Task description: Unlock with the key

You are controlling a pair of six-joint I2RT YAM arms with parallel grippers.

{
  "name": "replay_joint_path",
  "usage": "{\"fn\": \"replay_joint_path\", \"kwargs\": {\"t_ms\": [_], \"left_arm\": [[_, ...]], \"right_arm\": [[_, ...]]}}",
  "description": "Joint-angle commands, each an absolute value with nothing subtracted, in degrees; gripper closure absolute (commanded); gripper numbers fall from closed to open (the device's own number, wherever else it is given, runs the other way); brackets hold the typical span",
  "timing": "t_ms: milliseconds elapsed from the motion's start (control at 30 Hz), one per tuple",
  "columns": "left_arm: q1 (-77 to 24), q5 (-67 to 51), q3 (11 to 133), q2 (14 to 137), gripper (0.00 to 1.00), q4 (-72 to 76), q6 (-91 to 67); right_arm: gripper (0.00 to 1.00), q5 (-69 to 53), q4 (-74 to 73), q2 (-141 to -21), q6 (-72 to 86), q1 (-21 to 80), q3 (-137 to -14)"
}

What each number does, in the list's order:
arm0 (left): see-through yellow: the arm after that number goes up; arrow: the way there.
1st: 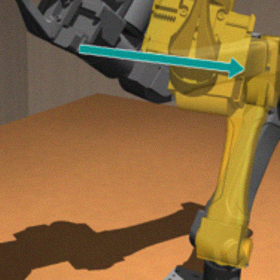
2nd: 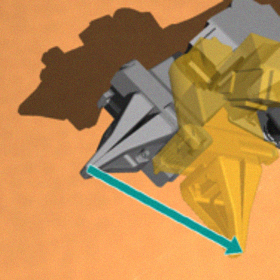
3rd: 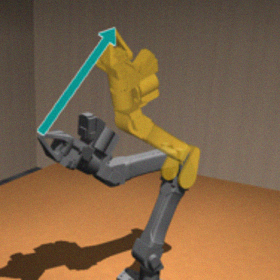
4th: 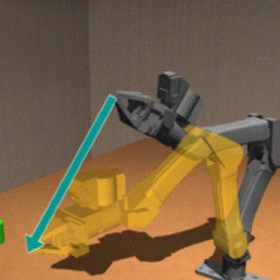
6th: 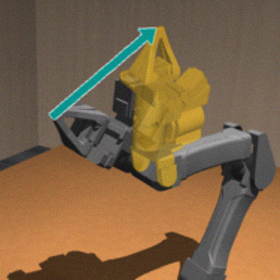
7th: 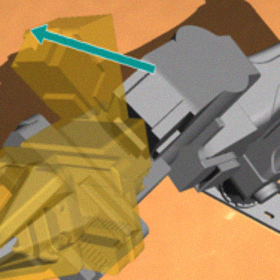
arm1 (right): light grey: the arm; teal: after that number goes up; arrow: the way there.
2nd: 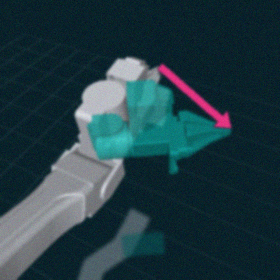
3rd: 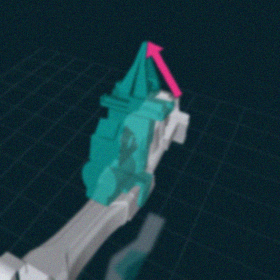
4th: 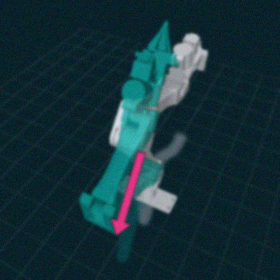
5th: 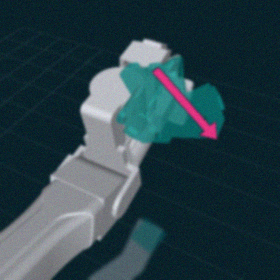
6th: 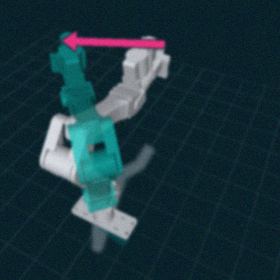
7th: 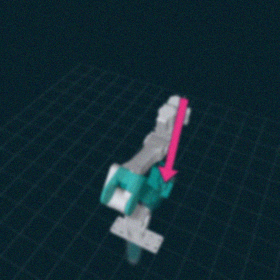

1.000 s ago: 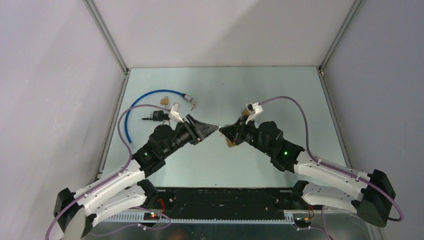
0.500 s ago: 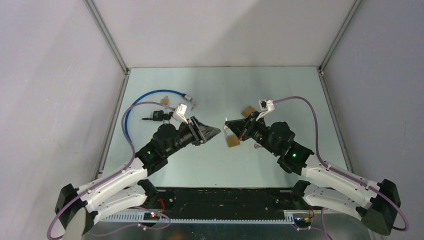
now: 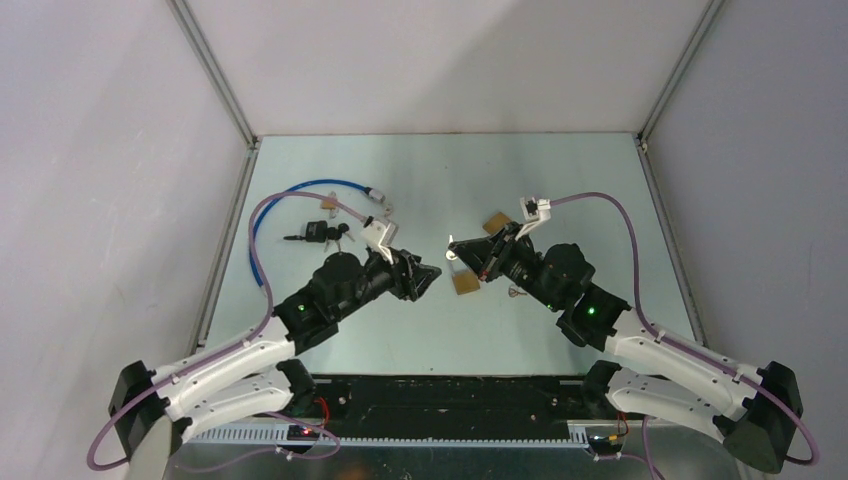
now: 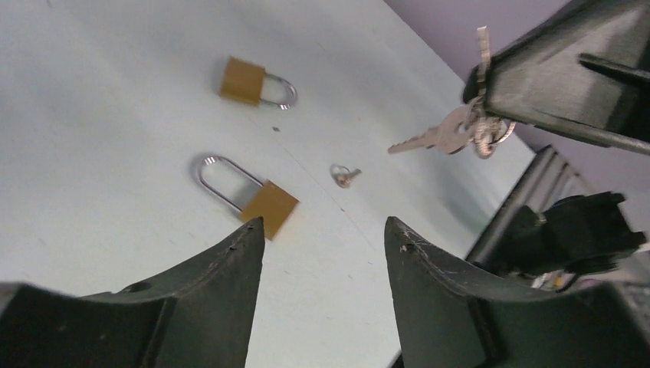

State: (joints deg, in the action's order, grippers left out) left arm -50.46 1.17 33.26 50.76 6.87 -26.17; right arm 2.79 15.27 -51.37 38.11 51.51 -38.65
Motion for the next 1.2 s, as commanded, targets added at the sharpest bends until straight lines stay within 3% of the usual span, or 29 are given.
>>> {"fn": "replay_joint_path", "kwargs": {"t_ms": [0,300,533,733,1000,1100,1167], "left_arm": [[-51.99,4.13,34.62,48.76,0.36,12.61,-8.59],[-55.86,2.22,31.16,46.41,0.36,21.53,4.20],[-57.79,-0.35,31.21,47.26,0.51,22.18,9.55],[-57.93,-4.37,32.52,49.31,0.52,22.26,9.32],[-58.02,-5.42,33.39,50.40,0.78,22.56,8.85],[-58.01,-4.84,33.40,49.98,0.97,22.54,9.40],[-58.01,-3.91,33.21,49.52,1.00,22.50,10.33]], "right_arm": [[1.00,1.16,17.00,-50.84,40.27,51.32,-40.52],[1.00,-2.06,16.96,-51.70,42.85,51.41,-41.93],[1.00,-3.03,16.75,-51.43,43.66,51.38,-42.50],[1.00,-3.54,16.70,-51.16,44.10,51.48,-42.58],[1.00,-3.78,16.32,-51.09,43.83,51.96,-42.58],[1.00,-4.09,15.88,-50.99,43.33,52.21,-42.61],[1.00,-4.52,15.26,-50.81,43.02,52.34,-42.62]]}}
